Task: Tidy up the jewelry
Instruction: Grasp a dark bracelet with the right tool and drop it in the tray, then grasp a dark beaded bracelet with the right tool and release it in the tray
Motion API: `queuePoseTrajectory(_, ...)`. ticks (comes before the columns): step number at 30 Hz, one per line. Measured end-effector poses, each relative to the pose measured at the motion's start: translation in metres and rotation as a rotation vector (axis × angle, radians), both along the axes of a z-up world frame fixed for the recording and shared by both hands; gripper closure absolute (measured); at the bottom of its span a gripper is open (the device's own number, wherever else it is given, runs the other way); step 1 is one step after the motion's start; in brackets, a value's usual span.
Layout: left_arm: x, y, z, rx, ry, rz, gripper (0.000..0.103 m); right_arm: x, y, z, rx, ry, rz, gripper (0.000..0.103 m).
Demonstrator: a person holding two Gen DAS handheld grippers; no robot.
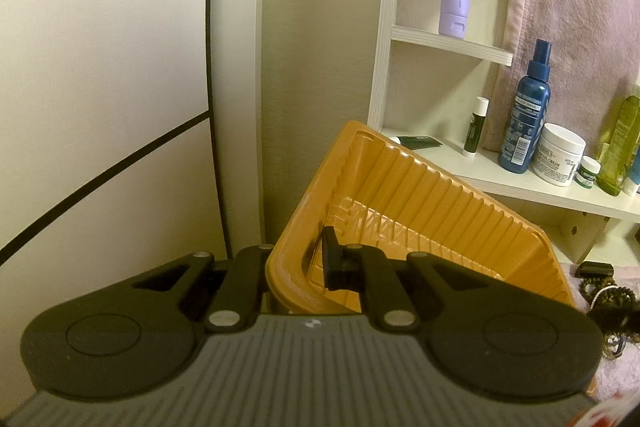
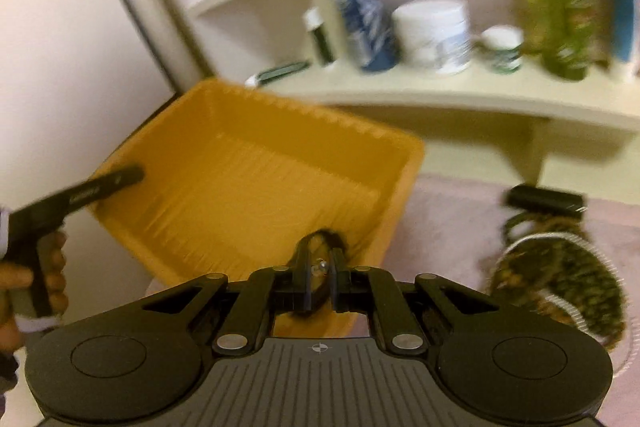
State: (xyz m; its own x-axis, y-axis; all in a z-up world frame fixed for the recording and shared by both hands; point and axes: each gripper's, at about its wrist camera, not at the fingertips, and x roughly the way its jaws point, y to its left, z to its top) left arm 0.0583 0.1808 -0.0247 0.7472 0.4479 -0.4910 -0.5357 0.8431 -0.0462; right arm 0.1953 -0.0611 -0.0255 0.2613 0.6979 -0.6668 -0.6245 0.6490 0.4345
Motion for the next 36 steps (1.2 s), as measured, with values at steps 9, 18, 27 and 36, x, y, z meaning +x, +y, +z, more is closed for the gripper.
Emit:
queuePoseTrajectory(9,0.0,0.002,0.0,-0.006,-0.002,-0.005,0.093,-0.007,0.014,-0.013,-0.013,0.063,0.051,0.092)
queuePoseTrajectory(18,0.001,0.002,0.0,-0.003,0.0,-0.005,0.093,-0.012,-0.005,-0.004,0.017,0.034,-0.006,0.069)
queuePoseTrajectory(27,0.0,0.001,0.0,-0.001,-0.001,-0.003,0.093,-0.008,-0.066,0.0,0.001,-0.003,-0.197,0.069)
queuePoseTrajectory(36,0.001,0.001,-0.001,0.007,0.012,-0.01,0.093,0.03,-0.115,-0.013,-0.001,0.055,-0.344,0.069)
